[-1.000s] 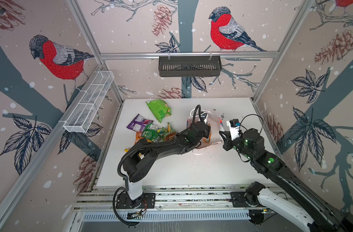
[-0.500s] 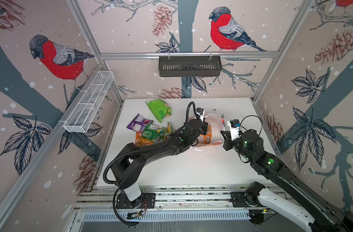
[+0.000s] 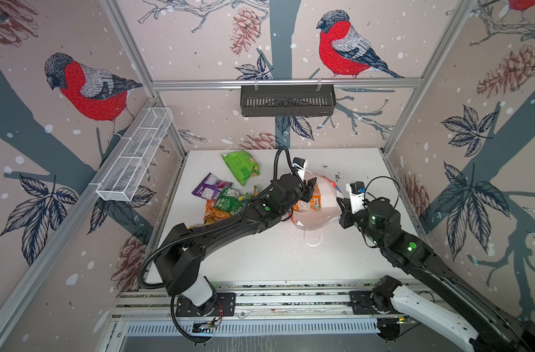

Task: Take the snacks out of the paper bag

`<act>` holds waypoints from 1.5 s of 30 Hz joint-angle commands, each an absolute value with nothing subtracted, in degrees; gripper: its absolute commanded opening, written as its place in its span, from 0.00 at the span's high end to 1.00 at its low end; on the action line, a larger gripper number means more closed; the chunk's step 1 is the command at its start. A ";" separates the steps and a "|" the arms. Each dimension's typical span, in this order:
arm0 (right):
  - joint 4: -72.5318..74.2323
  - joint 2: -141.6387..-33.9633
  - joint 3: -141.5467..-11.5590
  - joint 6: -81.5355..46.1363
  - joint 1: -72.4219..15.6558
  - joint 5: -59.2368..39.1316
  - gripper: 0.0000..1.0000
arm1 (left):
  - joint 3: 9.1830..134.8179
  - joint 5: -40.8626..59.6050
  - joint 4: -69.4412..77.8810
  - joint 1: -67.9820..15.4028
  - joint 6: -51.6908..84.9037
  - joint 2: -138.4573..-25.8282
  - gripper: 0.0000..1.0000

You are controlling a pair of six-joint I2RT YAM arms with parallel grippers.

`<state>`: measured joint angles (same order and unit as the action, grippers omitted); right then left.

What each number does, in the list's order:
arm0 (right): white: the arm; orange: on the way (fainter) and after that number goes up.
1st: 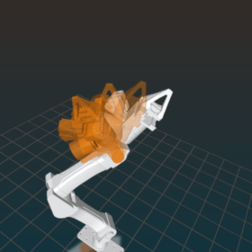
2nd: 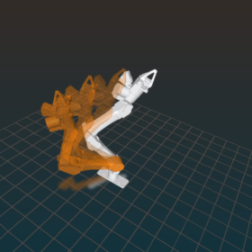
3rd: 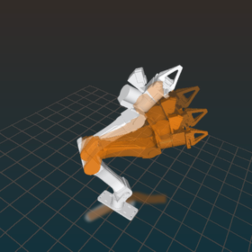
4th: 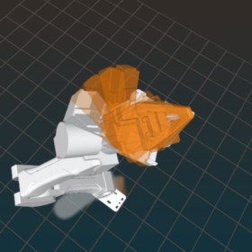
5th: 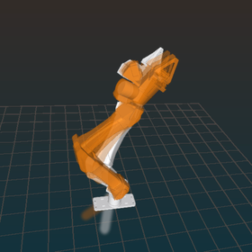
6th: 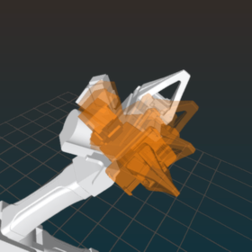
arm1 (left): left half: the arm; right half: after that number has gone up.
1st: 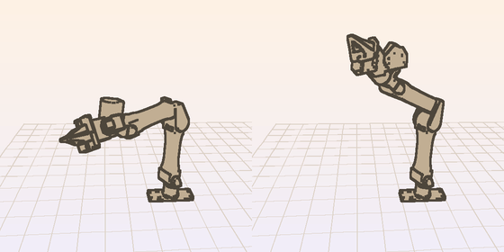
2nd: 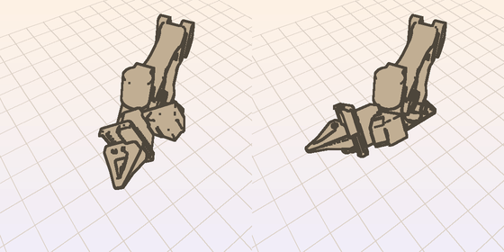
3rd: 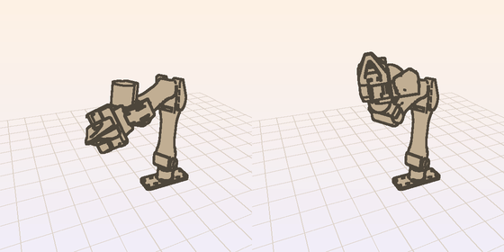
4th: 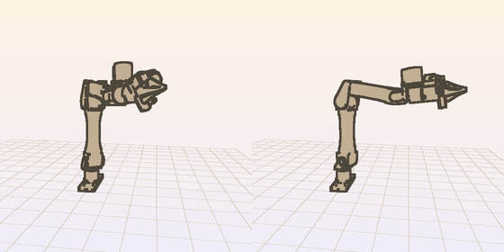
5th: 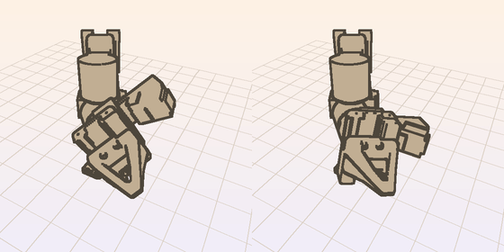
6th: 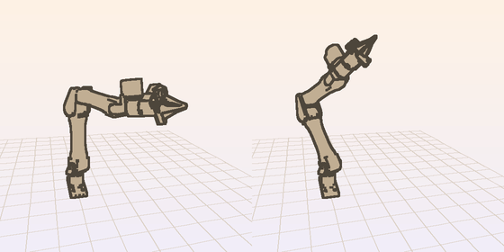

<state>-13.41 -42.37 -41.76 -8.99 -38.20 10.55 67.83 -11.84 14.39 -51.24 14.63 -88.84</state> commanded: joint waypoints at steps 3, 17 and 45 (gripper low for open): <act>-12.24 -41.93 -42.05 -9.23 -38.54 12.06 1.00 | 72.62 -2.24 5.52 -51.15 12.54 -84.46 0.23; -9.44 -43.71 -44.51 -11.59 -39.02 13.45 1.00 | 83.44 0.70 -20.06 -51.22 9.63 -88.87 0.21; -14.88 -51.08 -55.27 -7.44 -34.43 12.18 1.00 | 79.80 -23.82 -33.63 -53.82 -1.67 -91.95 0.05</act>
